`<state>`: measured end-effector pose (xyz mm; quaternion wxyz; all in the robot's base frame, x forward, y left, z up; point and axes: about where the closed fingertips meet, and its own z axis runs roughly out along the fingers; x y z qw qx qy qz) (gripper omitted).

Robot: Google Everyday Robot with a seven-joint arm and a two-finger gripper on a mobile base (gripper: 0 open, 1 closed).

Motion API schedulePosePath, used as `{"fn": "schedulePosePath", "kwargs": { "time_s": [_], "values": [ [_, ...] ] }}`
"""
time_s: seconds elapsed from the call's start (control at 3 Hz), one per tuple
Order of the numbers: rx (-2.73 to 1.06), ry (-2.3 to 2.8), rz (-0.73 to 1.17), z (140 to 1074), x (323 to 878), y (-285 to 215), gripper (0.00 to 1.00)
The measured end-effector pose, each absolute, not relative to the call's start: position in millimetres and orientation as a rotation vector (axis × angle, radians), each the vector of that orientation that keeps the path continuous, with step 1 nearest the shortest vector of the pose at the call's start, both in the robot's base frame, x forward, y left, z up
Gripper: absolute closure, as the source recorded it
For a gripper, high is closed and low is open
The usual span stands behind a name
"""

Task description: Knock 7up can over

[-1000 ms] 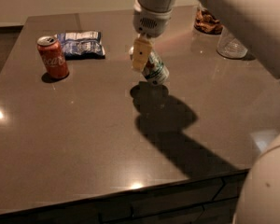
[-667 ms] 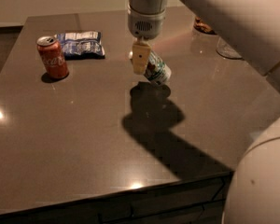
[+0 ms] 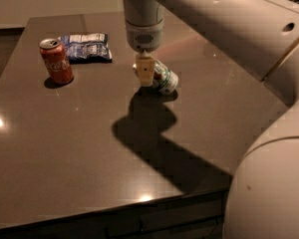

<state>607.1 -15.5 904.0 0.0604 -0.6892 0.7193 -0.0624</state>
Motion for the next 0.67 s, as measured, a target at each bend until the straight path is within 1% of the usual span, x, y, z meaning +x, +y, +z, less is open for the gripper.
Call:
{"fn": "schedulePosePath", "kwargs": {
  "time_s": [0.33,0.67],
  "values": [
    [-2.169,2.133,-0.181,892.1,601.4,-7.1,0.05],
    [-2.217,2.094,-0.156,884.6,595.1,-1.6,0.00]
  ]
}}
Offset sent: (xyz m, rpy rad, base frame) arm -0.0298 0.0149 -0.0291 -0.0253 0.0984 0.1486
